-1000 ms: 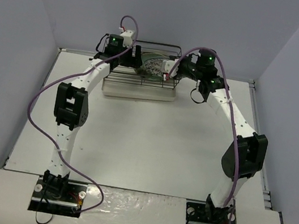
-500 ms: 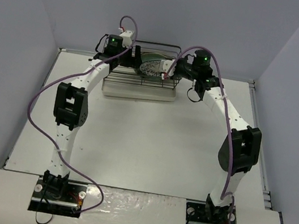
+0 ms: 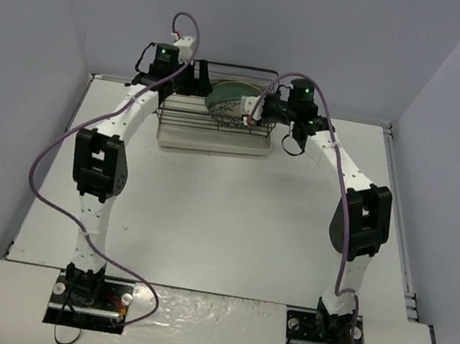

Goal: Load the plates into the dish rack

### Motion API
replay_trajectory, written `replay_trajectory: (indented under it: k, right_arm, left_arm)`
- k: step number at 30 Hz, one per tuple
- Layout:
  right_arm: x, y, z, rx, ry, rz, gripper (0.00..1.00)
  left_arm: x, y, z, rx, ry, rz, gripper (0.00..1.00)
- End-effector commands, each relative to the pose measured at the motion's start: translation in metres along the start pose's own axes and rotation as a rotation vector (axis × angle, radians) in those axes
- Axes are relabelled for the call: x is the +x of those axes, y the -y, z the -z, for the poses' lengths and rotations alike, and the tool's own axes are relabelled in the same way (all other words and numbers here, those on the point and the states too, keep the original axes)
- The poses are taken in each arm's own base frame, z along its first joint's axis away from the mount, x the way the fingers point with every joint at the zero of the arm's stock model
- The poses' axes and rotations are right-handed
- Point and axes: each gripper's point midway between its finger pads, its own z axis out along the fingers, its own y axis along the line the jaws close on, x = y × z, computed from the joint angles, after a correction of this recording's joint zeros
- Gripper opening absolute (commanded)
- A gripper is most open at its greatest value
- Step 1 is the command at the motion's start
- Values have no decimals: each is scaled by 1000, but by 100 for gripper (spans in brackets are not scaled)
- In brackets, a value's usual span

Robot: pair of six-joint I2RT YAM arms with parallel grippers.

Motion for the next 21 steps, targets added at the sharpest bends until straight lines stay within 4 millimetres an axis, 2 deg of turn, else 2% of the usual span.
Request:
replay_trajectory:
  k: [1,5,10,14,16,21]
  right_arm:
    - [-36,65,9,153,70,164,0]
    - [-27,61,-1,140,62,144,0]
    - [-25,59,-7,145,66,129,0]
    - [-24,52,-10,129,63,122,0]
    - [-24,43,-13,99,47,135,5]
    - [-15,17,-24,32,-10,145,6]
  left_arm:
    - [-114,25,76,27,297,-36,74]
    - [-118,26,84,21,305,-30,74]
    - [-132,17,109,-80,339,-35,74]
    - [-132,14,127,-114,348,-46,74]
    - [-128,9,133,-142,344,-48,74]
    - [-125,3,155,-209,359,-45,75]
